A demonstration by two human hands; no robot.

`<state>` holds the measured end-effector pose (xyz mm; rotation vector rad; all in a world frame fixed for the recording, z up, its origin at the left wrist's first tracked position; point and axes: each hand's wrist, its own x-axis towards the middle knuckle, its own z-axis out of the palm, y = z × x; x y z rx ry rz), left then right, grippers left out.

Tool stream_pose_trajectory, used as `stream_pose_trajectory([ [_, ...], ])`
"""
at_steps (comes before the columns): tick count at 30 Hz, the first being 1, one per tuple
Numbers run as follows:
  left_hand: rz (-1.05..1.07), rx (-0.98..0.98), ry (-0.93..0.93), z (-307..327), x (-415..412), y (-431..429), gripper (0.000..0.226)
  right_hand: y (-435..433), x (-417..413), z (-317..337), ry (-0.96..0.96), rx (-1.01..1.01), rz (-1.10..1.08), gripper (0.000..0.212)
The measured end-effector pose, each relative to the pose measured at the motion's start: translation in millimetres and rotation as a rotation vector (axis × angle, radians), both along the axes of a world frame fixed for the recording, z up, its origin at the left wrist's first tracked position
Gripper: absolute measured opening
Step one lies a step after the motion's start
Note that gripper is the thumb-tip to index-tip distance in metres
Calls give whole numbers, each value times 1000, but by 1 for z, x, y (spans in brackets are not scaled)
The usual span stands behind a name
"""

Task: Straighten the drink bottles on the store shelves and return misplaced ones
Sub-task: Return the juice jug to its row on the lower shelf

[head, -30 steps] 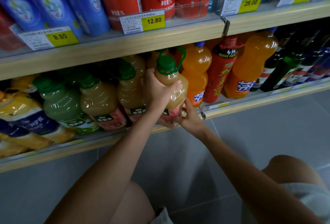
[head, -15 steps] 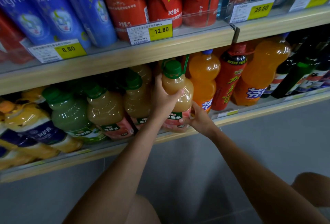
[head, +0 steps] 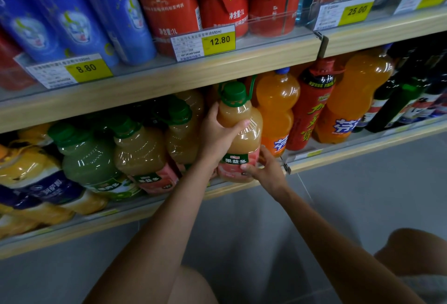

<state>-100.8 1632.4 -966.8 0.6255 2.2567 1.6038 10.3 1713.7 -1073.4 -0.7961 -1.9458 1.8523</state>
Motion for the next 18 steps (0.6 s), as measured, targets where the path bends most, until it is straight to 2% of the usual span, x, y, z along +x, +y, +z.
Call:
stream_pose_trajectory([
  [8, 161, 85, 73, -5, 7, 11, 87, 23, -16, 4, 20, 33, 49, 51],
  [18, 223, -21, 149, -19, 13, 17, 75, 28, -17, -6, -107, 257, 28, 36],
])
